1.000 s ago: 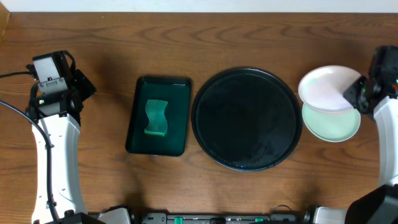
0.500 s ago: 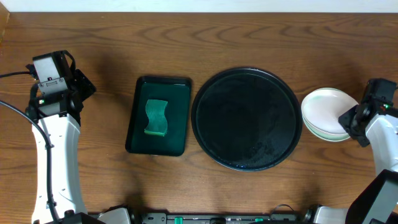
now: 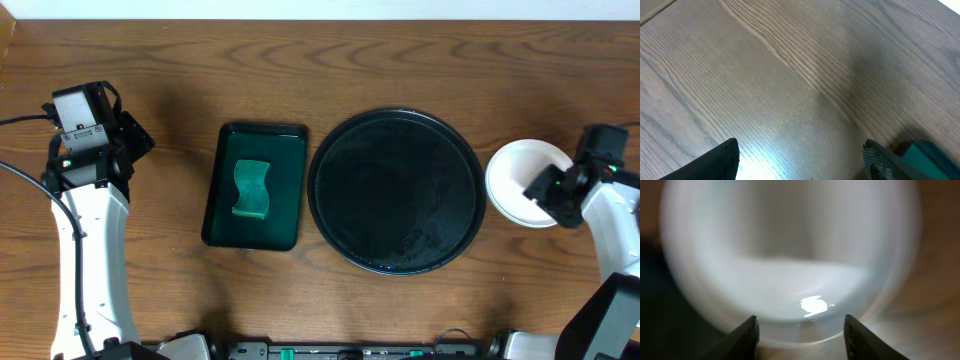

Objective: Clean dirty plates on tray and stack at the side

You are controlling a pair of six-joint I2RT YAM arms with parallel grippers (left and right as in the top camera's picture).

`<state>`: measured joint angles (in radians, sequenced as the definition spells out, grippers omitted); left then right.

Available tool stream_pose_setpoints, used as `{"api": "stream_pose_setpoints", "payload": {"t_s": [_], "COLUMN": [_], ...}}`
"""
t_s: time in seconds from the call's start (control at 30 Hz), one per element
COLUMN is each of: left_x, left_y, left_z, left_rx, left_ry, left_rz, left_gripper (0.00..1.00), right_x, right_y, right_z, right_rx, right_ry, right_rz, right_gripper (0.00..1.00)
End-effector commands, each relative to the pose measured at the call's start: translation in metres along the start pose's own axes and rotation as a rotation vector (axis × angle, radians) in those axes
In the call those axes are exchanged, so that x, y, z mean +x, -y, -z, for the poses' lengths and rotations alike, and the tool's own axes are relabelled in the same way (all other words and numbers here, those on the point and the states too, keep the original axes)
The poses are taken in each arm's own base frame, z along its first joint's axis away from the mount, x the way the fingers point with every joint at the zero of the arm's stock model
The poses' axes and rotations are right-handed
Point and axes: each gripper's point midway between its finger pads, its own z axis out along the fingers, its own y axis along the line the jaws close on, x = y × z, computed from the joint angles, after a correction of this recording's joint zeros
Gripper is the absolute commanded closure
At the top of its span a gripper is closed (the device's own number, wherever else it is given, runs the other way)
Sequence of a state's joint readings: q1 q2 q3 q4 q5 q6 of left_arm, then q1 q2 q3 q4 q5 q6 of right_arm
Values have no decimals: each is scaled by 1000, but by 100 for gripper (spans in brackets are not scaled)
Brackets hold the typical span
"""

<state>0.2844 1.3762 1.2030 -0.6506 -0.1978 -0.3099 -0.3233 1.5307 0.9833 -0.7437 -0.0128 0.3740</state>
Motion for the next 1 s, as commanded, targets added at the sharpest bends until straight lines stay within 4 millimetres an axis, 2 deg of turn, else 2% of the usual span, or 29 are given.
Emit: {"api": "stream_pose_setpoints", "payload": {"t_s": [0.0, 0.1, 0.2, 0.37, 0.47, 0.57, 0.73, 0.83, 0.97], "left_x": [-6, -6, -6, -6, -6, -6, -6, -6, -6], "left_y": [-2, -2, -2, -2, -2, -2, -2, -2, -2], "left_z": [5, 5, 5, 5, 5, 5, 5, 5, 5], "left_rx": [-8, -8, -8, -8, -8, -8, -8, -8, -8], "left_ry": [20, 20, 20, 20, 20, 20, 20, 20, 20], "left_rz": [8, 8, 8, 8, 8, 8, 8, 8, 8], "left_gripper": [21, 21, 21, 21, 21, 21, 21, 21, 21], "right_x": [14, 42, 80, 152, 199, 228, 260, 275, 296], "right_y": [-79, -126, -163, -208, -234, -251, -271, -279, -284], "right_z": [26, 42, 50, 63, 72, 79, 82, 73, 52], "right_rx": [-277, -392, -449, -503, -485, -432, -434, -426, -405], "right_ry": [-35, -69, -95, -126, -79, 18, 101, 112, 91], "right_rz": [320, 522, 706, 985, 1124, 1171, 1199, 1216, 1256], "right_gripper": [51, 51, 50, 51, 51, 50, 53, 54, 56]}}
